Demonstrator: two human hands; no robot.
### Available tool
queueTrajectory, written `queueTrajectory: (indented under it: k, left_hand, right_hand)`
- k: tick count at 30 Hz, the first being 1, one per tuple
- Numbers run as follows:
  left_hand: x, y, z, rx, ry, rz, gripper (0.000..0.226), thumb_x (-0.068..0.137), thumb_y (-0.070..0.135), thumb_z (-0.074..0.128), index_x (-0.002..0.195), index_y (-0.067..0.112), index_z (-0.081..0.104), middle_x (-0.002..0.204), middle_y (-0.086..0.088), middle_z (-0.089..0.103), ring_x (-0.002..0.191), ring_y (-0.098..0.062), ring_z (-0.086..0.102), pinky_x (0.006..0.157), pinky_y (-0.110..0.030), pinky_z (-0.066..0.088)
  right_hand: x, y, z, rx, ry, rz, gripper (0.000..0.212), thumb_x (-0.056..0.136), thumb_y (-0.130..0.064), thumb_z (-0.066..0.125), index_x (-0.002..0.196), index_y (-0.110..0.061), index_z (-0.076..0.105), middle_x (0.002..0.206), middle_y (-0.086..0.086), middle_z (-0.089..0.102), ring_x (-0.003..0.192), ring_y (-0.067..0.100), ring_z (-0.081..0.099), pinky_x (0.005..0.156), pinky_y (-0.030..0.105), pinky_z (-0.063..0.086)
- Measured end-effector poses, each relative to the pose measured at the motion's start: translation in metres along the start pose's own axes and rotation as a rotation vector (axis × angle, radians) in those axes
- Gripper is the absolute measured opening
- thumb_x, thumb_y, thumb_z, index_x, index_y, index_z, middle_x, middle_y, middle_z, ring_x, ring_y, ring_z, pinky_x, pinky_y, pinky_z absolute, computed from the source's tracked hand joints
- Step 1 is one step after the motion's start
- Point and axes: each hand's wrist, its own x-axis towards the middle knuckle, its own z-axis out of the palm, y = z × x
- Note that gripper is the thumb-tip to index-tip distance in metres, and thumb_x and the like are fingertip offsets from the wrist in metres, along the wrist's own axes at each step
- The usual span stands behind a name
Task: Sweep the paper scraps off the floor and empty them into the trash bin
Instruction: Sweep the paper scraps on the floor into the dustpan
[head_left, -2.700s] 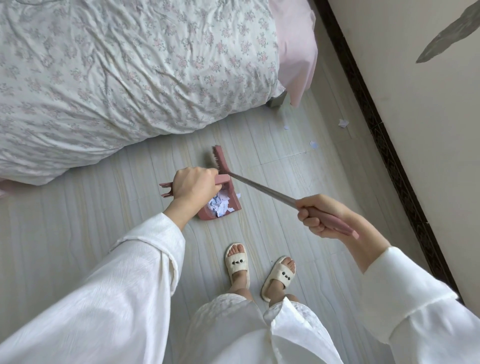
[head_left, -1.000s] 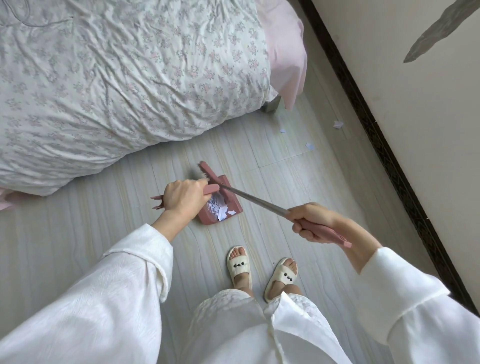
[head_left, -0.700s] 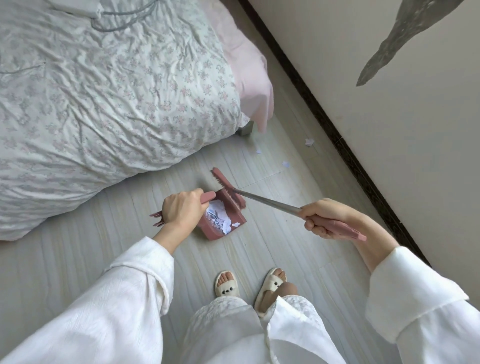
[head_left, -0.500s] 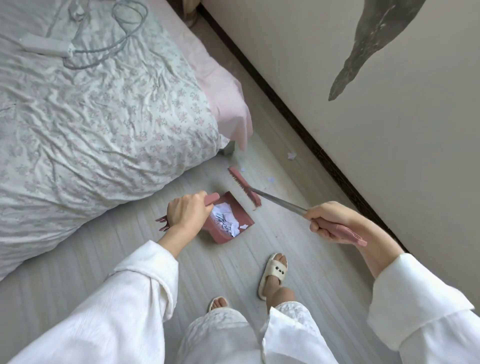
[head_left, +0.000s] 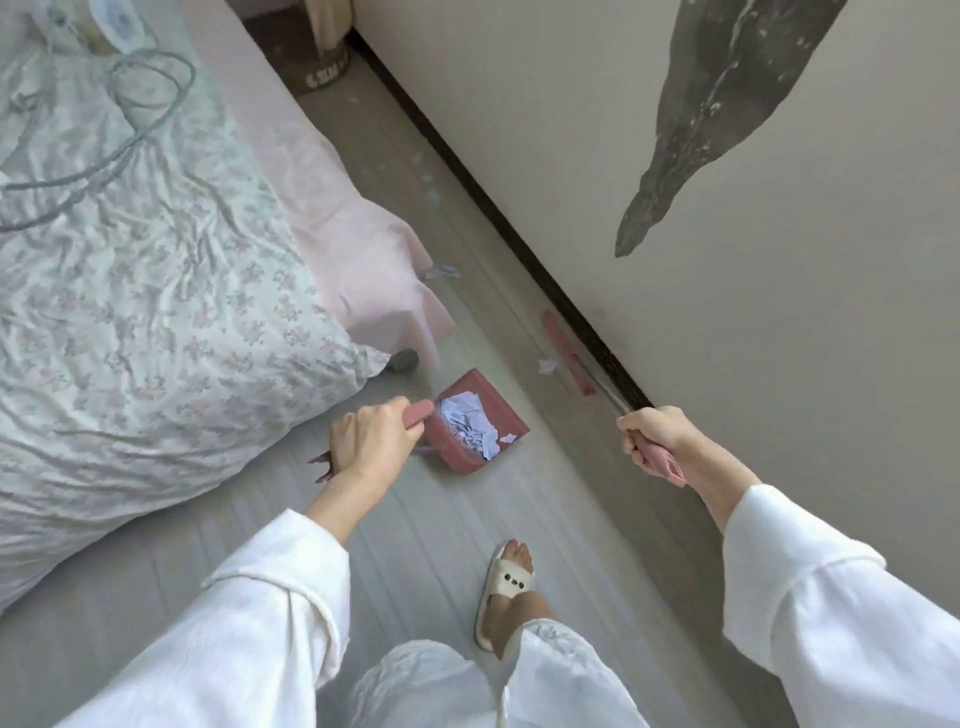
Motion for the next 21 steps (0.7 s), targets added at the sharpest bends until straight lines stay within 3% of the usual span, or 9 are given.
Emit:
queueTrajectory:
  k: [3,6,10,14,21]
  left_hand:
    - [0.013,0.020,0.007,0.024,0.002,-0.018,0.026,0.080,0.041,0.064,0.078,0.015,0.061,0.073,-0.016,0.068,0.074,-0.036,0.064,0.057,-0.030,0.031]
    - [0.018,0.027,0.004,0.020,-0.002,-0.063,0.026,0.078,0.038,0.067,0.073,0.013,0.060,0.069,-0.018,0.067,0.069,-0.038,0.063,0.055,-0.031,0.029]
    - [0.020,0.018,-0.002,0.023,-0.004,-0.101,0.026,0.078,0.037,0.066,0.073,0.012,0.061,0.069,-0.019,0.066,0.070,-0.039,0.063,0.055,-0.031,0.030]
    - [0.007,0.000,-0.009,0.029,0.012,-0.135,0.025,0.079,0.036,0.063,0.069,0.012,0.062,0.065,-0.020,0.065,0.066,-0.040,0.063,0.055,-0.031,0.030]
    - [-0.019,-0.042,-0.008,0.066,0.003,-0.186,0.024,0.078,0.037,0.061,0.070,0.014,0.064,0.066,-0.020,0.066,0.066,-0.039,0.064,0.056,-0.030,0.033]
  right_hand:
    - [0.044,-0.021,-0.011,-0.032,0.001,0.021,0.027,0.088,0.004,0.045,0.064,-0.006,0.043,0.057,0.011,0.044,0.021,0.014,0.037,0.030,0.010,0.030]
    - [0.064,-0.024,-0.003,-0.090,-0.022,0.059,0.028,0.090,0.005,0.042,0.064,-0.007,0.041,0.056,0.010,0.042,0.034,0.017,0.040,0.035,0.015,0.031]
    - [0.061,-0.011,0.020,-0.151,-0.109,0.112,0.024,0.089,0.006,0.041,0.067,-0.006,0.043,0.034,0.007,0.042,0.023,0.014,0.039,0.031,0.015,0.035]
    - [0.043,0.003,0.041,-0.151,-0.179,0.112,0.016,0.089,0.007,0.044,0.077,-0.005,0.041,0.059,0.009,0.042,0.039,0.018,0.039,0.031,0.015,0.035]
    - [0.020,0.002,0.089,-0.334,-0.310,0.051,0.016,0.087,0.003,0.047,0.074,-0.005,0.044,0.058,0.008,0.045,0.039,0.018,0.039,0.032,0.016,0.036]
